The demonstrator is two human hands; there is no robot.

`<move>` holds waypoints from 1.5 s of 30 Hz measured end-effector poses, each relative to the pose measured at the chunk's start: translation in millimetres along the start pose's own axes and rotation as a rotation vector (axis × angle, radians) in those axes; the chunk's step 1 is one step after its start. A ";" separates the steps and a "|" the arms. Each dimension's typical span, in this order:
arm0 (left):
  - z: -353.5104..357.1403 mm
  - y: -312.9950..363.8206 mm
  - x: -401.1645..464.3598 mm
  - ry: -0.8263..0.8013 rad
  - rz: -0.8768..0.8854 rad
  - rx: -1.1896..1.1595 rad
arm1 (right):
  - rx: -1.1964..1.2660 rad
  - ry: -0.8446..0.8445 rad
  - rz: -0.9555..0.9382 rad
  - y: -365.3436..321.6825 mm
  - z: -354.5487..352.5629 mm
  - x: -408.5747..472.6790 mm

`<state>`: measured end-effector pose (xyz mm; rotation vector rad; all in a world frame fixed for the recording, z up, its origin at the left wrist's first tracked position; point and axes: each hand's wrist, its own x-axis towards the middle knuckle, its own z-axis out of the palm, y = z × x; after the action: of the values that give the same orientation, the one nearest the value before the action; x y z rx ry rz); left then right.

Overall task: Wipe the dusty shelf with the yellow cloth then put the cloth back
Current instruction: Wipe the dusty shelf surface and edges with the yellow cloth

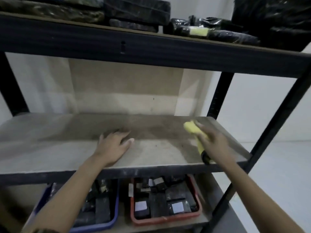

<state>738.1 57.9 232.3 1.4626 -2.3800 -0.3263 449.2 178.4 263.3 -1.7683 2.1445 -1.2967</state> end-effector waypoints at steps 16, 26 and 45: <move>64.9 52.8 44.5 -0.057 -0.010 0.124 | -0.542 0.041 0.224 147.1 47.3 152.8; 70.2 49.7 49.6 -0.035 -0.008 0.122 | -0.463 -0.294 -0.141 92.9 110.4 184.9; 60.4 52.1 45.0 -0.056 0.005 0.037 | 0.010 -0.565 -0.691 32.6 27.8 -16.0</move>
<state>652.9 42.4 202.5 1.4827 -2.4459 -0.3275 444.3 175.9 217.9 -2.5876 1.2686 -0.7139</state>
